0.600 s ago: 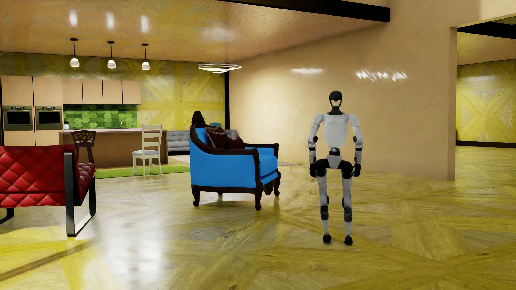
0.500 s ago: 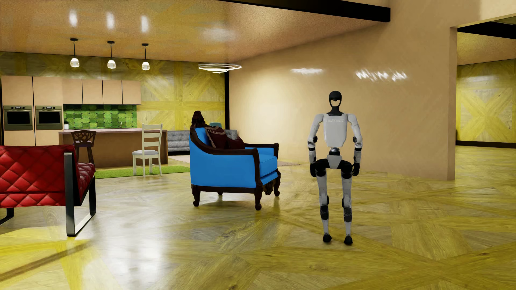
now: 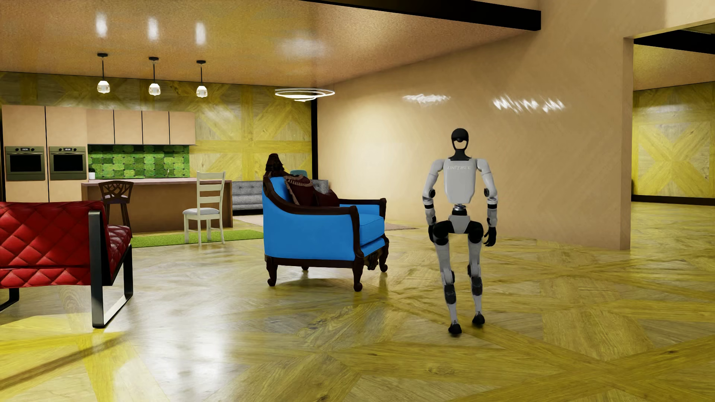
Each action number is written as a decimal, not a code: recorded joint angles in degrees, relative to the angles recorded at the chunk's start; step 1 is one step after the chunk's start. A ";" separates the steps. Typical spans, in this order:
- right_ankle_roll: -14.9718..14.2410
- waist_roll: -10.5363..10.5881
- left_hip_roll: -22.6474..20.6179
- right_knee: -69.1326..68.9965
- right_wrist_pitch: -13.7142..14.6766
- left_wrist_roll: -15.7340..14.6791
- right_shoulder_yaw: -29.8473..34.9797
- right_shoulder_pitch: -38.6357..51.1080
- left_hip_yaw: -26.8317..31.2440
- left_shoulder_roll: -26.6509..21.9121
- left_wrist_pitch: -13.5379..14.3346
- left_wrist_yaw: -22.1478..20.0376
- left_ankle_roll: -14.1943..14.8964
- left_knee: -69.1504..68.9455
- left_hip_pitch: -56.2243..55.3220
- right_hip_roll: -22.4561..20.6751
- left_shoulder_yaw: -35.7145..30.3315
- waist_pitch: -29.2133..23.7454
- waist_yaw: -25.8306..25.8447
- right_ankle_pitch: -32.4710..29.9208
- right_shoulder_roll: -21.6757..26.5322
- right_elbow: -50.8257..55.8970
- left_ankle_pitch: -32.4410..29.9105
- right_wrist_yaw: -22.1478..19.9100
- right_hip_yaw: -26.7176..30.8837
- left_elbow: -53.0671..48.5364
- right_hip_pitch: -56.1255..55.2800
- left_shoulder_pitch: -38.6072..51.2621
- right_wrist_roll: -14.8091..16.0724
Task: Circle the blue armchair
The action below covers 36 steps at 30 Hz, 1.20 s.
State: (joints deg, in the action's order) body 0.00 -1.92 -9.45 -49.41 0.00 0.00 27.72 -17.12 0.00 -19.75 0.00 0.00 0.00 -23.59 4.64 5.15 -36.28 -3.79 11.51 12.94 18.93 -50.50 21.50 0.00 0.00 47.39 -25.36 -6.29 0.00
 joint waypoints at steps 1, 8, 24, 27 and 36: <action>0.00 -0.24 -0.14 2.34 0.00 0.00 -0.09 -0.56 0.00 -0.25 0.00 0.00 0.00 0.76 3.37 0.19 -0.54 -0.84 -0.21 -2.18 0.12 -1.29 2.73 0.00 0.00 -0.71 -1.91 0.78 0.00; 0.00 1.19 3.26 3.21 0.00 0.00 -0.49 -1.45 0.00 0.56 0.00 0.00 0.00 0.29 14.49 0.31 0.33 -0.38 6.88 -3.89 -0.02 -7.94 3.83 0.00 0.00 3.14 -11.05 2.16 0.00; 0.00 -2.77 3.37 19.41 0.00 0.00 -3.80 8.66 0.00 -1.37 0.00 0.00 0.00 -4.70 -36.15 -2.64 -2.94 -1.52 -23.69 8.26 2.83 6.43 -22.31 0.00 0.00 3.18 43.64 -12.28 0.00; 0.00 -5.85 -1.24 -2.04 0.00 0.00 -4.03 5.65 0.00 -0.88 0.00 0.00 0.00 -15.63 -35.08 1.40 -4.96 -0.70 -21.20 -19.65 0.39 1.93 -37.30 0.00 0.00 6.41 37.50 -11.03 0.00; 0.00 -1.30 -0.37 13.65 0.00 0.00 -0.26 -0.95 0.00 -3.76 0.00 0.00 0.00 0.71 8.54 2.32 4.03 -1.20 1.22 -6.63 1.34 -0.44 -0.02 0.00 0.00 -3.17 1.02 2.16 0.00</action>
State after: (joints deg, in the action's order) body 0.00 -3.23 -9.82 -35.75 0.00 0.00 27.46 -18.07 0.00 -23.52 0.00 0.00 0.00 -22.88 13.17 7.47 -32.26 -5.00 12.73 6.31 20.27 -50.94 21.48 0.00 0.00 44.22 -24.34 -4.13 0.00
